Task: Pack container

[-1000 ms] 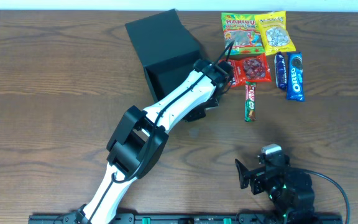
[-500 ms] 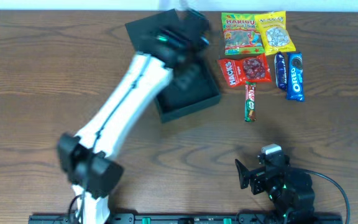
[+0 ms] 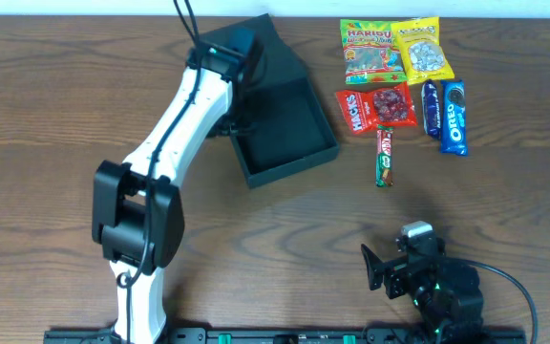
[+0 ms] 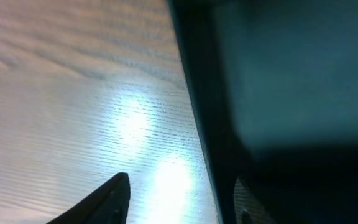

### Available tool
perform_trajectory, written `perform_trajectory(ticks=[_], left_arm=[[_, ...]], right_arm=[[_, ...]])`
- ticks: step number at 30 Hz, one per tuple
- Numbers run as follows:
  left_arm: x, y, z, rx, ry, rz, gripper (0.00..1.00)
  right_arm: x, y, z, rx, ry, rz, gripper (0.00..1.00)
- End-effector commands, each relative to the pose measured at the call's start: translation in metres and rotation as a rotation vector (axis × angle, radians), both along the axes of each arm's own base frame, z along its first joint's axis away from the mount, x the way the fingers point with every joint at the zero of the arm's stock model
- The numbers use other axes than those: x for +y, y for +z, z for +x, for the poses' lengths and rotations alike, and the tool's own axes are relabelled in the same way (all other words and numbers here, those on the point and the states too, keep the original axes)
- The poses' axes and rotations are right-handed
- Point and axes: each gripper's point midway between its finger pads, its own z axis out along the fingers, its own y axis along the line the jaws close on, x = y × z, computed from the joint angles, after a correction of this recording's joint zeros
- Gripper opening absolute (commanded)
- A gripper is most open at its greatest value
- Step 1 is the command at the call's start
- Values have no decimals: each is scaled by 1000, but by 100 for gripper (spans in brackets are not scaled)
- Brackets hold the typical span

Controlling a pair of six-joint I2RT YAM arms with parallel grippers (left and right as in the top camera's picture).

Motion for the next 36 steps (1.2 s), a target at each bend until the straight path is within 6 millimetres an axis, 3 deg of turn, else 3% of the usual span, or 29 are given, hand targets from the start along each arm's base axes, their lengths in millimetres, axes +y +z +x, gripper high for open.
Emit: perform_trajectory(ticks=[1,6,9,16,22,36], left_arm=[[1,-26,-4,44,125,-2,46],[-1,-45,1,49,110,4,34],[4,-46,5,31,88,34,20],[11,-45,11,10,-53,93,6],[4,-44,18,-15,-156,94,6],[2,-43,24,-40,-213,104,6]], right_arm=[[1,-1,-1,2,2,7,99],[1,-1,-1,2,2,7,99],[1,-1,-1,2,2,7,99],[1,-1,-1,2,2,7,99],[1,-1,-1,2,2,7,99],[1,-1,-1,2,2,7,99]])
